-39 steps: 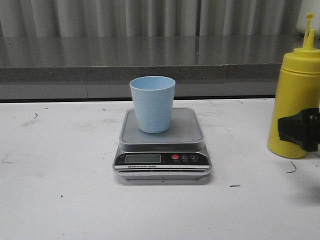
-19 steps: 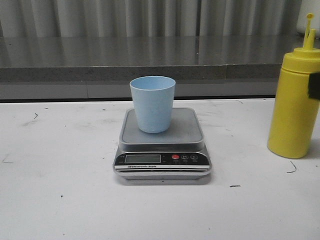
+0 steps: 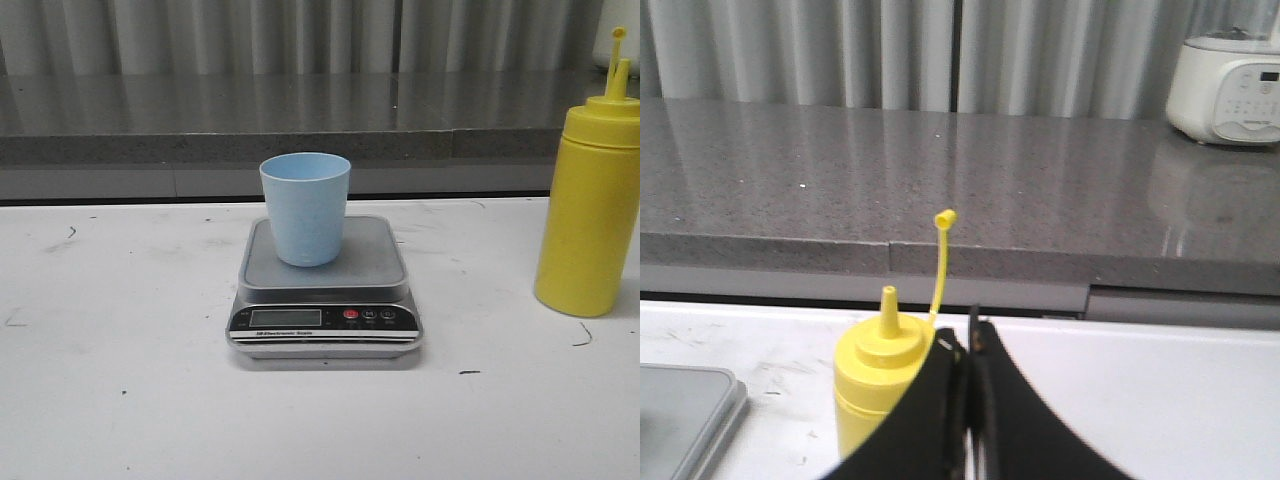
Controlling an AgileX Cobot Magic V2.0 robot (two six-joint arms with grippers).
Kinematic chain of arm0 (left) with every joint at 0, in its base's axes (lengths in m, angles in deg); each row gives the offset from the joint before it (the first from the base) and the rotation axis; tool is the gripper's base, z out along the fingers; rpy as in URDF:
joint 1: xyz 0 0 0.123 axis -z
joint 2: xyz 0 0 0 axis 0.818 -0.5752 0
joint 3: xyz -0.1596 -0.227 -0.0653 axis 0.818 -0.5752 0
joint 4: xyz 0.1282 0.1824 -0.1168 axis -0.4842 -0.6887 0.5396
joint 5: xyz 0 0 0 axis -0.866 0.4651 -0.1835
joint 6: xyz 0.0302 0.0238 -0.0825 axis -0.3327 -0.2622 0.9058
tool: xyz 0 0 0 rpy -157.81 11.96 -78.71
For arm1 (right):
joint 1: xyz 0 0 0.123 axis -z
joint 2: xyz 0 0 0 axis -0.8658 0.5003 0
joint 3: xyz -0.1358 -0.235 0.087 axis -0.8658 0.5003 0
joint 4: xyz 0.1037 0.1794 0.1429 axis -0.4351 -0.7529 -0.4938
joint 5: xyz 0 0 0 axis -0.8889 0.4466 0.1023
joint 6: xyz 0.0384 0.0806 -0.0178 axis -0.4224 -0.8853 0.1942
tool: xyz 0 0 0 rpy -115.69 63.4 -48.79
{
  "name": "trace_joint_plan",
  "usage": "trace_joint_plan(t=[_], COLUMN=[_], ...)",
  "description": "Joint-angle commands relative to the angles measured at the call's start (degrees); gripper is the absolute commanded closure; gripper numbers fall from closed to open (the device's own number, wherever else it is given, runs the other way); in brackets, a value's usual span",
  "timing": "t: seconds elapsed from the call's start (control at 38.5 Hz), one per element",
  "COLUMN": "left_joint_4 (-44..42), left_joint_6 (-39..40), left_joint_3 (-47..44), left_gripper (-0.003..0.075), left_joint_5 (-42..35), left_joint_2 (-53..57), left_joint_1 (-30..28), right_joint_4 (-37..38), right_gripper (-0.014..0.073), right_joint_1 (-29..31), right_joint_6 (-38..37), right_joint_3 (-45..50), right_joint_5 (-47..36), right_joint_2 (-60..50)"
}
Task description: Pour seasoning into cup on scale with both arms
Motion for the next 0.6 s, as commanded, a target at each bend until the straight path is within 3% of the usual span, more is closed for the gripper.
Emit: trace_joint_plan(t=[0.0,0.21,0.57], left_joint_4=[0.0,0.0,0.0], left_joint_6=[0.4,0.4,0.4], left_joint_3=[1.5,1.5,1.5], left_gripper=[0.0740,0.0740,0.0740], left_joint_5=[-4.7,-4.7,-4.7], left_joint_2=[0.3,0.3,0.3], left_joint_1=[-0.3,-0.3,-0.3], right_joint_4=[0.6,2.1,2.1], right_gripper=[0.0690,0.0690,0.0690], right_joint_1=[-0.2,-1.2,-1.2], right_joint_6=[-0.5,-0.5,-0.5], right_joint_3=[-3.3,-3.3,-3.1], right_joint_5=[3.7,9.5,9.4], right_joint_2=[-4.4,-13.2,-13.9])
